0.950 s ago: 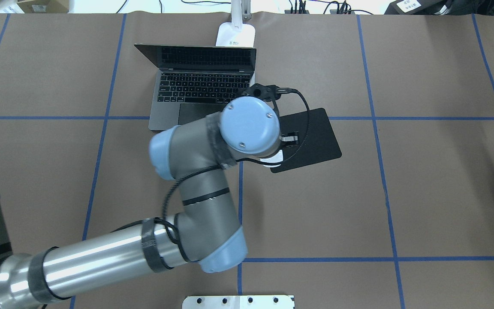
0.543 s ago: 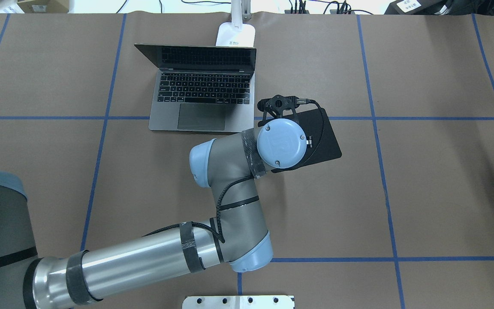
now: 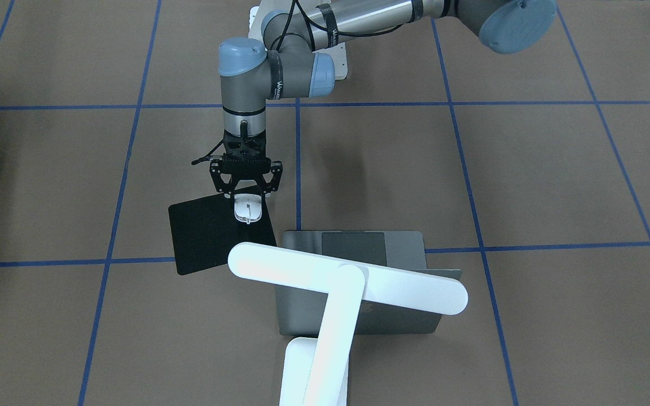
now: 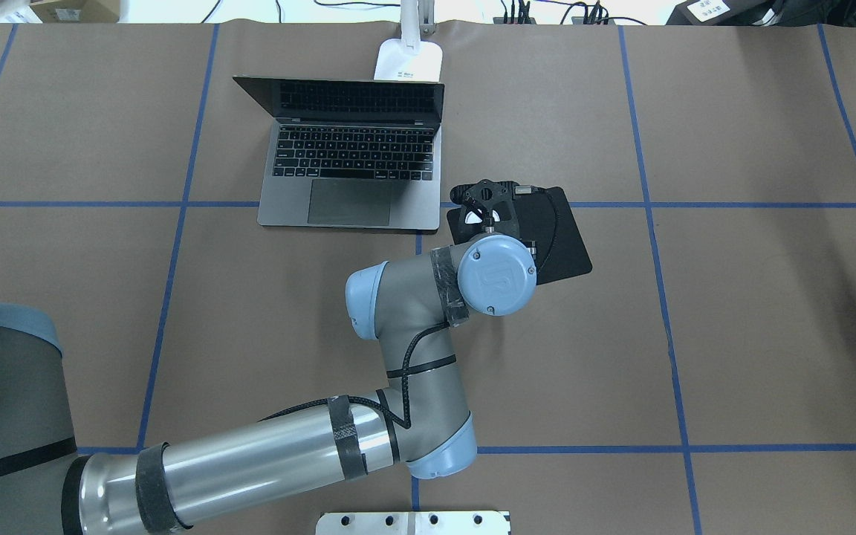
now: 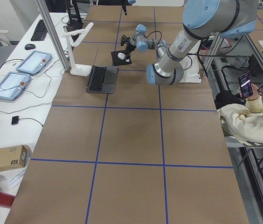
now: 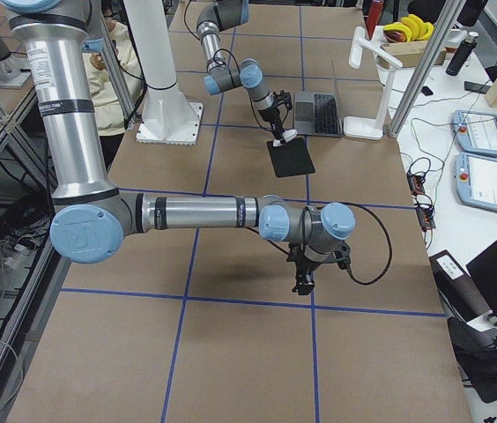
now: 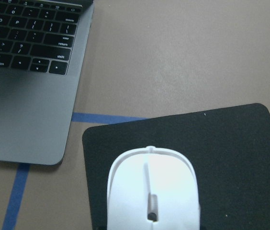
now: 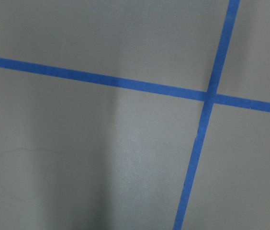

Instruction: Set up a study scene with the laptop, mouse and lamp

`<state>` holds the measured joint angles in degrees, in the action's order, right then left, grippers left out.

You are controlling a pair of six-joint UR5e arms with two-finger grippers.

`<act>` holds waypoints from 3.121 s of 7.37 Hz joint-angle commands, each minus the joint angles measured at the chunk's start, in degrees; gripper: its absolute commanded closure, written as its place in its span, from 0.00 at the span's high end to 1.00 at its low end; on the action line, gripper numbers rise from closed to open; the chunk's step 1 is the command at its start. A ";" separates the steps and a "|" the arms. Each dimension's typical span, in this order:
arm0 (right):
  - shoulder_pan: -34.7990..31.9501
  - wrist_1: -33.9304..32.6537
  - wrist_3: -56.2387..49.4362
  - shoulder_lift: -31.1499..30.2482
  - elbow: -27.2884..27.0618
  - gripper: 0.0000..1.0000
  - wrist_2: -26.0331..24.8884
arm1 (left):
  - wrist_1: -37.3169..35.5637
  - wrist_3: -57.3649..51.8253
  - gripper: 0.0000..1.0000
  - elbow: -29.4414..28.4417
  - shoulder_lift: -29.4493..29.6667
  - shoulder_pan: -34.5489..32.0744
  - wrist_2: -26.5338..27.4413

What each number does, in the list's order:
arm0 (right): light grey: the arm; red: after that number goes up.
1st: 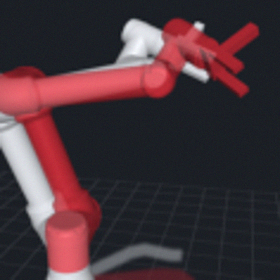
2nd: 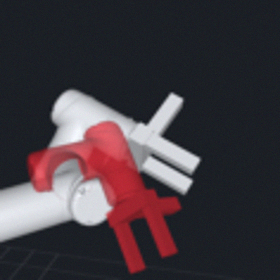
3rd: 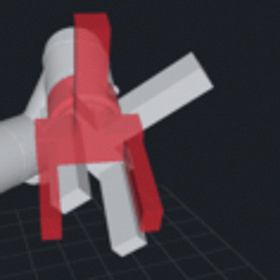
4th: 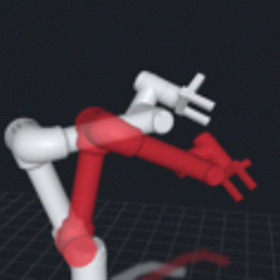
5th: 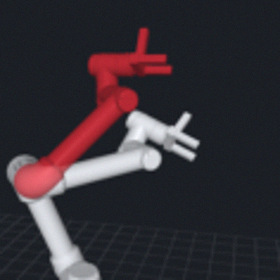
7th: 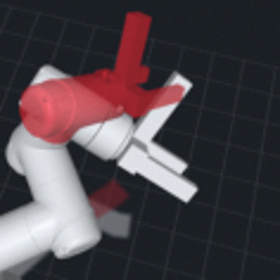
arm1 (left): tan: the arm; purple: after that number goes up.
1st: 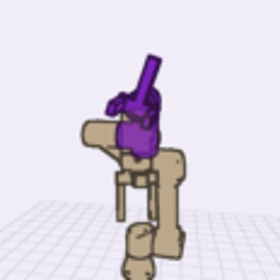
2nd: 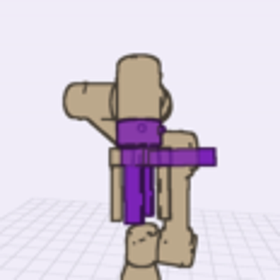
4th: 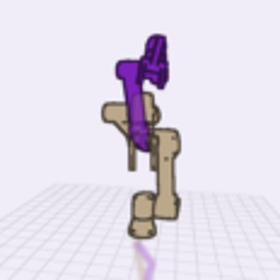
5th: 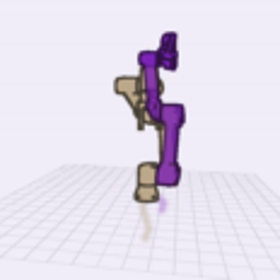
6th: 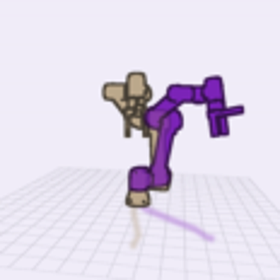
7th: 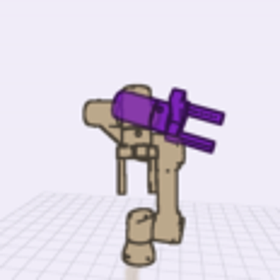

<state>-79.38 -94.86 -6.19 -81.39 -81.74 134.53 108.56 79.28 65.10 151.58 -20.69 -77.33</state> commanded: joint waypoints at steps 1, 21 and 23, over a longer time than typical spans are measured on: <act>-0.51 1.96 1.52 -0.26 0.27 1.00 0.11 | 0.95 -0.18 0.99 -0.42 -0.31 0.04 0.96; -7.10 4.60 -0.40 -2.10 0.62 1.00 -2.44 | -25.87 -87.32 0.99 30.39 -56.65 -64.62 -51.69; -7.10 4.60 -0.22 -2.72 0.62 1.00 -3.05 | -21.04 -89.98 0.99 25.71 -58.14 -67.45 -51.86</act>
<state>-86.30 -90.21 -6.43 -83.76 -81.15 131.63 84.71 -8.19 94.06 94.49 -85.84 -129.01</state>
